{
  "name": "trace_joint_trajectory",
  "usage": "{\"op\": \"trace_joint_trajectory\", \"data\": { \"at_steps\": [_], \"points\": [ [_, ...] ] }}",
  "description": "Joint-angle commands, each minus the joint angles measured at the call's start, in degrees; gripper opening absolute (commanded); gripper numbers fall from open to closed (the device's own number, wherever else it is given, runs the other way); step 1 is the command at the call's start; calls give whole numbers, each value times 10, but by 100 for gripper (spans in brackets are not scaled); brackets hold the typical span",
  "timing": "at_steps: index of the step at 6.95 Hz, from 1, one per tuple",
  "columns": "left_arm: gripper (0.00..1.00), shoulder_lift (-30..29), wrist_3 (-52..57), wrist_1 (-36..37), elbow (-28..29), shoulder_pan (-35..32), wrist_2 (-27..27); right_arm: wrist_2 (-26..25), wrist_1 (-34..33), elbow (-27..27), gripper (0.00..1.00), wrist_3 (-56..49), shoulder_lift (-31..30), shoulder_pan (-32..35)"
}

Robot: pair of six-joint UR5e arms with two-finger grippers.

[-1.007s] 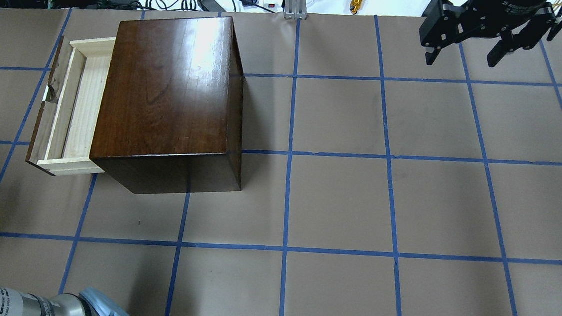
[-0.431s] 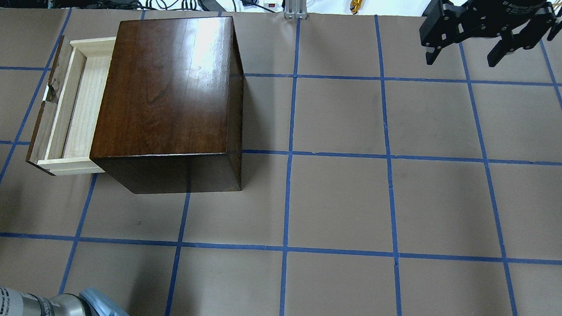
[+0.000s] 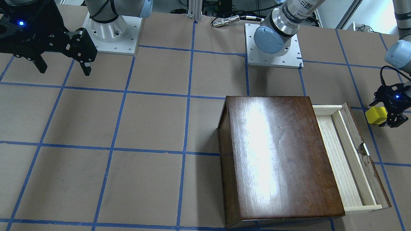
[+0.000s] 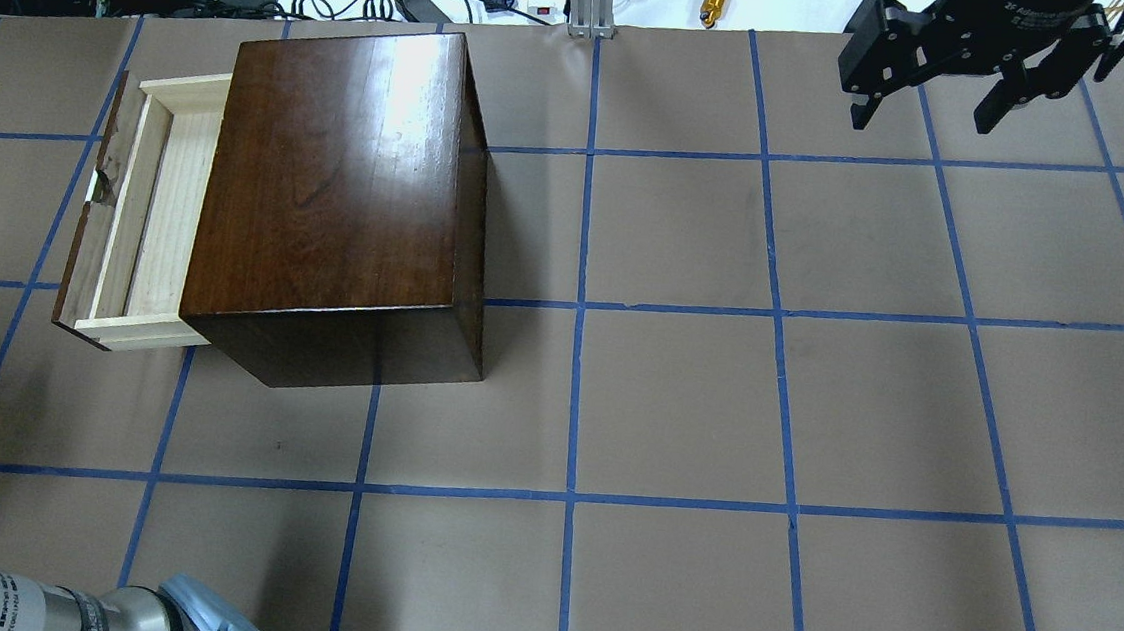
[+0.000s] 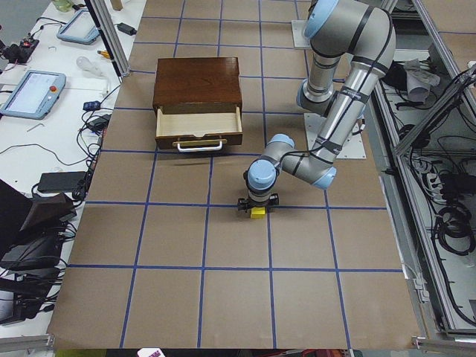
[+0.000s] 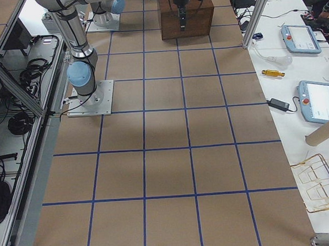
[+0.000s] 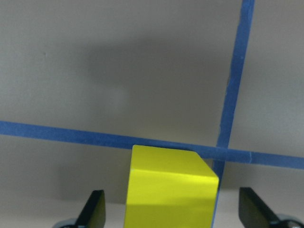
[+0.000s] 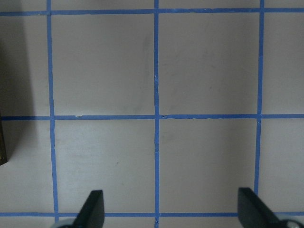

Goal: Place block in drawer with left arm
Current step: 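Close the left gripper on the yellow cube and lift it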

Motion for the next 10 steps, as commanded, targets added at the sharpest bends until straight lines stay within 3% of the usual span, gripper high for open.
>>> {"op": "trace_joint_trajectory", "data": {
  "at_steps": [1, 7, 8, 10],
  "points": [
    [98, -5, 2, 8, 1, 0, -1, -1, 0, 0, 100, 0, 0, 0],
    [95, -10, -4, 8, -1, 1, 2, 0, 0, 0, 100, 0, 0, 0],
    [92, -9, -2, 8, -1, 0, 2, 0, 0, 0, 100, 0, -1, 0],
    [70, -9, 2, 8, -1, 1, -2, -1, 0, 0, 100, 0, 0, 0]
  ]
}}
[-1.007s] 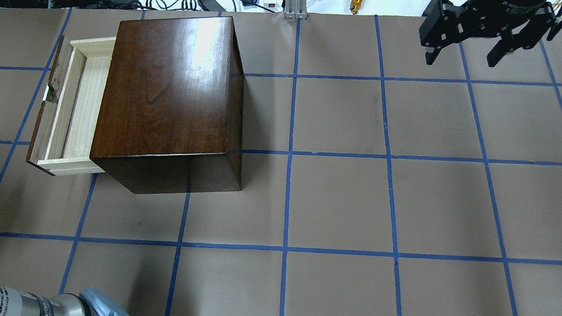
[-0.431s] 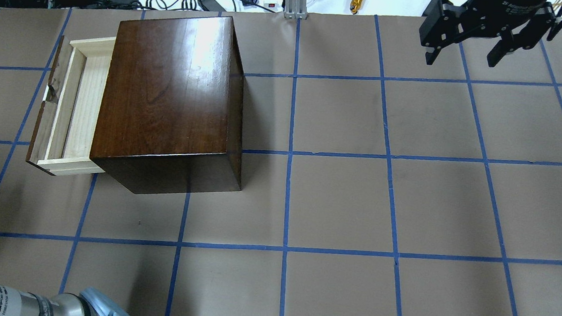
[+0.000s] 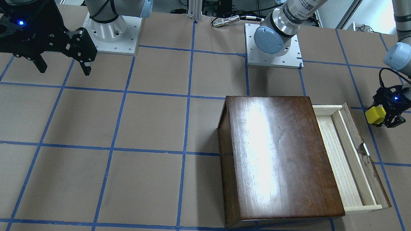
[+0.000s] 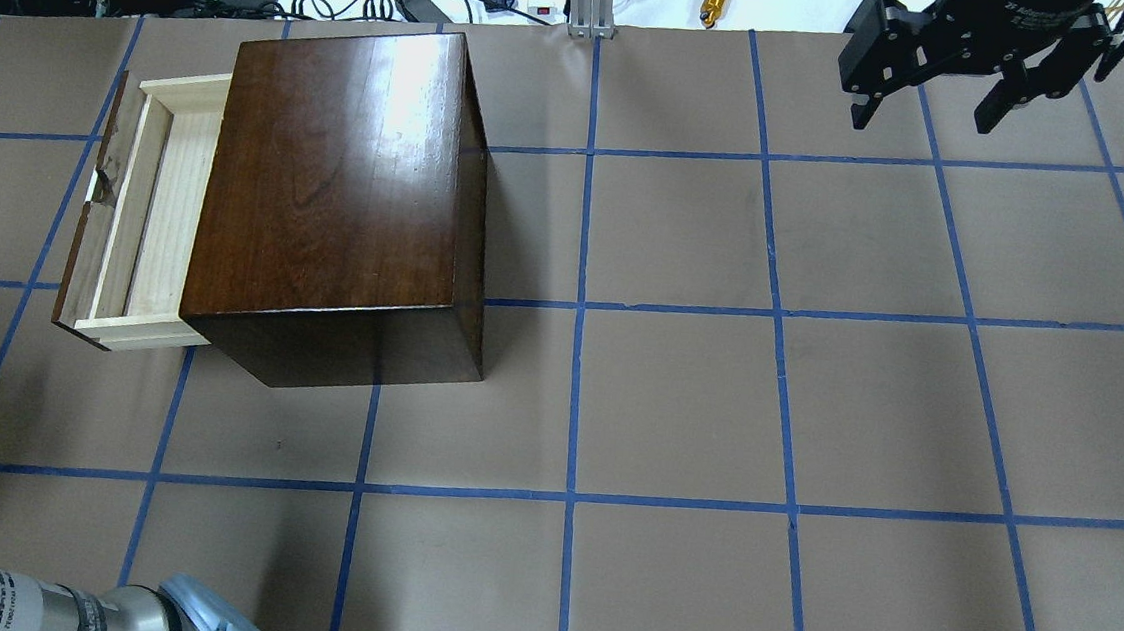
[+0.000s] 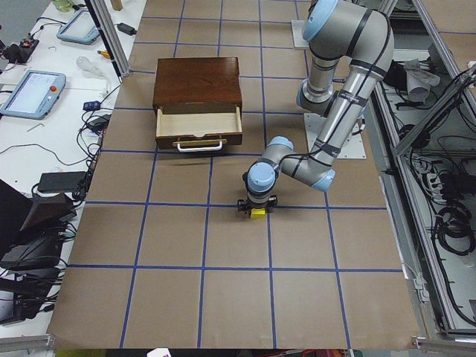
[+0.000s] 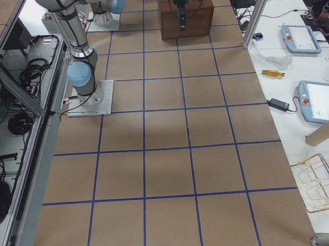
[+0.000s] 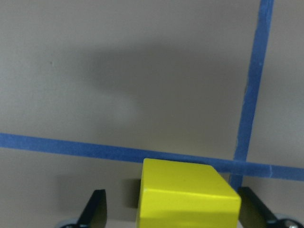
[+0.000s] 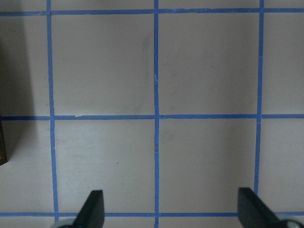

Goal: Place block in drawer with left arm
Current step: 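Close the left gripper on the yellow cube and lift it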

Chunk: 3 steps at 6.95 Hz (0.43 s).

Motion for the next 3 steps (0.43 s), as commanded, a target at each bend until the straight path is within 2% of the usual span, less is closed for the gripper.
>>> {"op": "trace_joint_trajectory", "data": {
  "at_steps": [1, 3],
  "points": [
    [54, 0, 2, 0, 1, 0, -2, 0, 0, 0, 100, 0, 0, 0],
    [21, 0, 0, 0, 0, 0, -1, 0, 0, 0, 100, 0, 1, 0]
  ]
}}
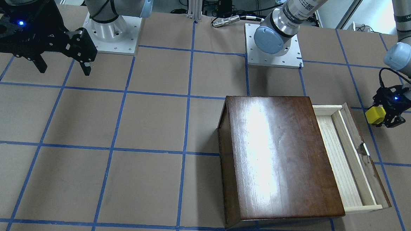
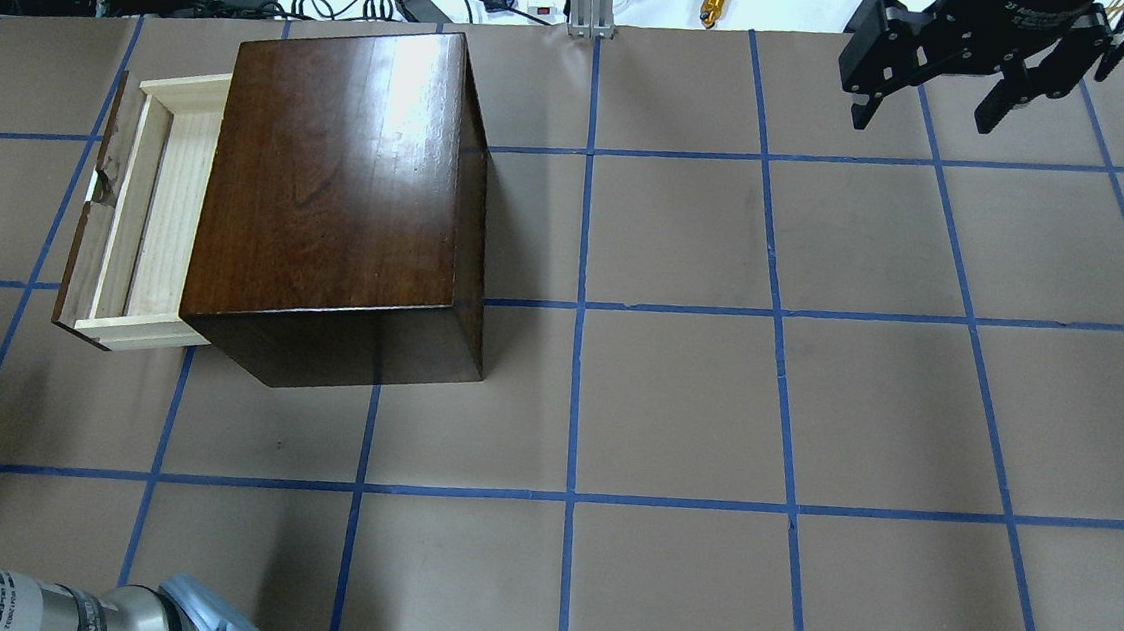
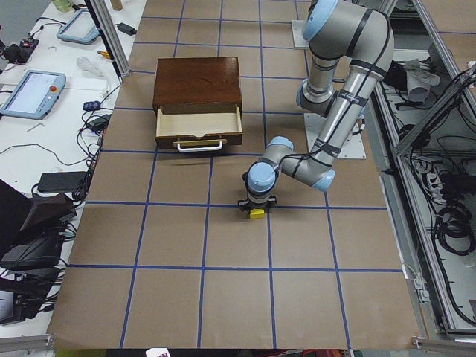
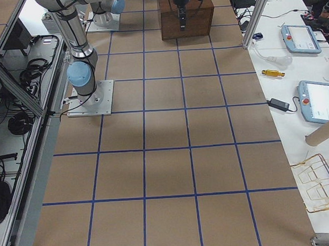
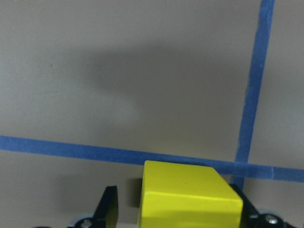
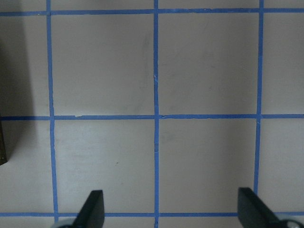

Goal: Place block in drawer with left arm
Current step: 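Close the left gripper on the yellow cube and lift it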

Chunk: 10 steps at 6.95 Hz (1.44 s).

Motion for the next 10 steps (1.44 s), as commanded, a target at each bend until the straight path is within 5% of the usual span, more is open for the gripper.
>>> {"op": "trace_joint_trajectory", "data": {
  "at_steps": [1, 6, 8, 10],
  "points": [
    [18, 0, 0, -1, -1, 0, 2, 1, 0, 0, 100, 0, 1, 0],
    [0, 64, 16, -4, 15, -5, -20, 0, 0, 0, 100, 0, 1, -1],
    [0, 102, -5, -90, 85, -45, -40, 1, 0, 0, 100, 0, 1, 0],
    [0, 114, -99, -273, 191, -109, -53, 1, 0, 0, 100, 0, 0, 0]
  ]
}}
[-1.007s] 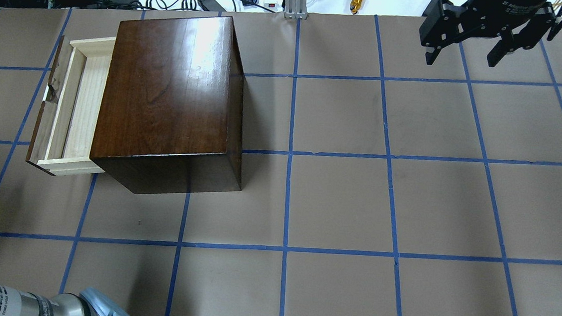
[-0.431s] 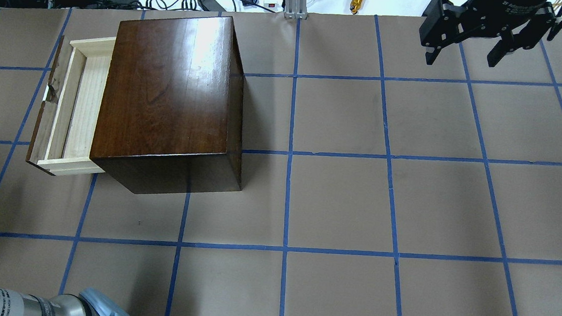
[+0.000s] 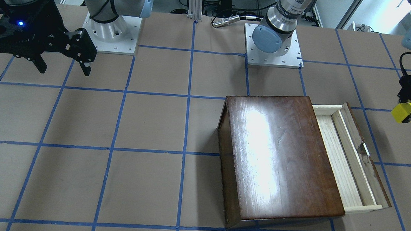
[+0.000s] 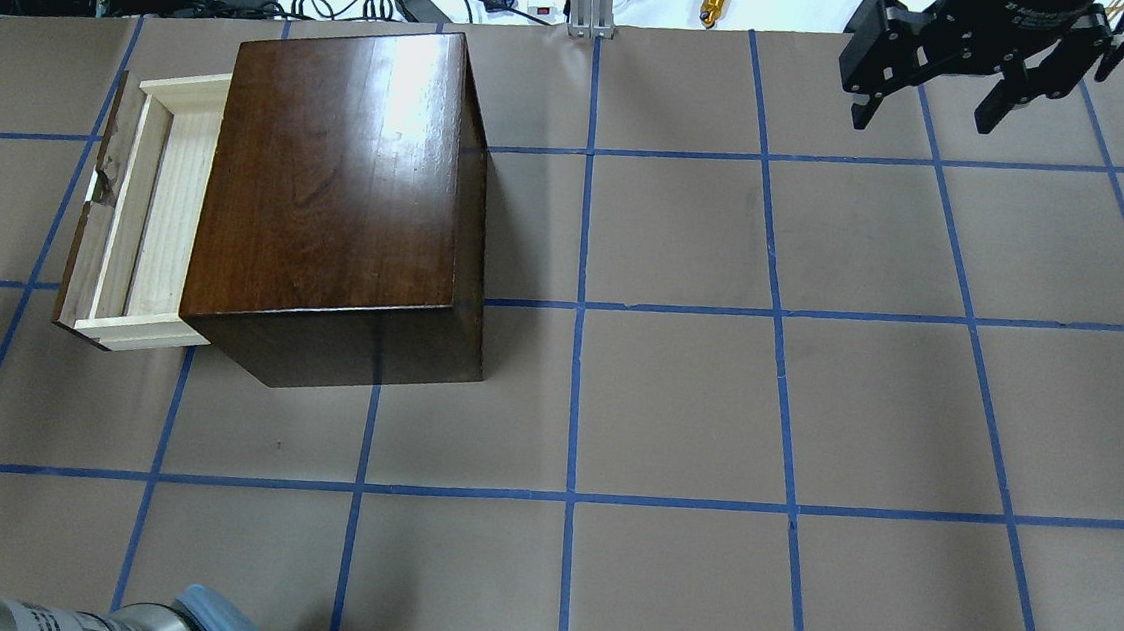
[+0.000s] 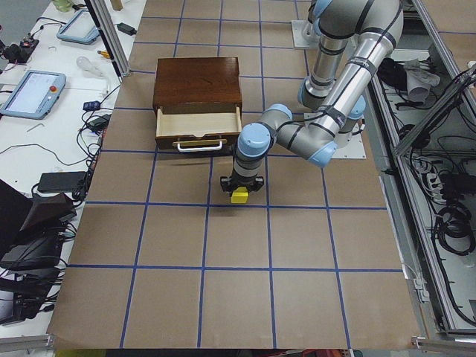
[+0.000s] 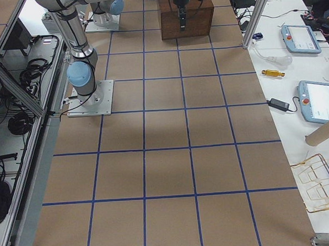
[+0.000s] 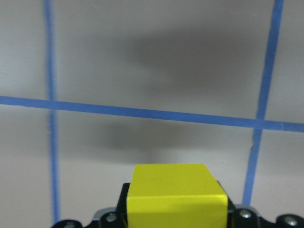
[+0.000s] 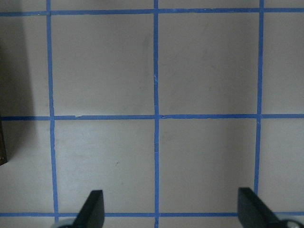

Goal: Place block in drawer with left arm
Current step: 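Carry the yellow cube over the open drawer with the left gripper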

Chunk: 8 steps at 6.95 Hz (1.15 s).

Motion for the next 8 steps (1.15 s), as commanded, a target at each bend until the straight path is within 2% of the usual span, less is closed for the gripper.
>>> {"op": "trace_joint_trajectory", "data": {
  "at_steps": [1, 3, 5, 8],
  "points": [
    [0, 8, -103, -132, 100, -88, -8, -1, 0, 0, 100, 0, 1, 0],
    [0, -9, -219, -175, 169, -197, 5, 0, 0, 0, 100, 0, 0, 0],
    [0, -34, -311, -175, 192, -284, 24, 0, 0, 0, 100, 1, 0, 0],
    [0, -66, -381, -165, 173, -302, 17, 0, 0, 0, 100, 0, 1, 0]
  ]
}}
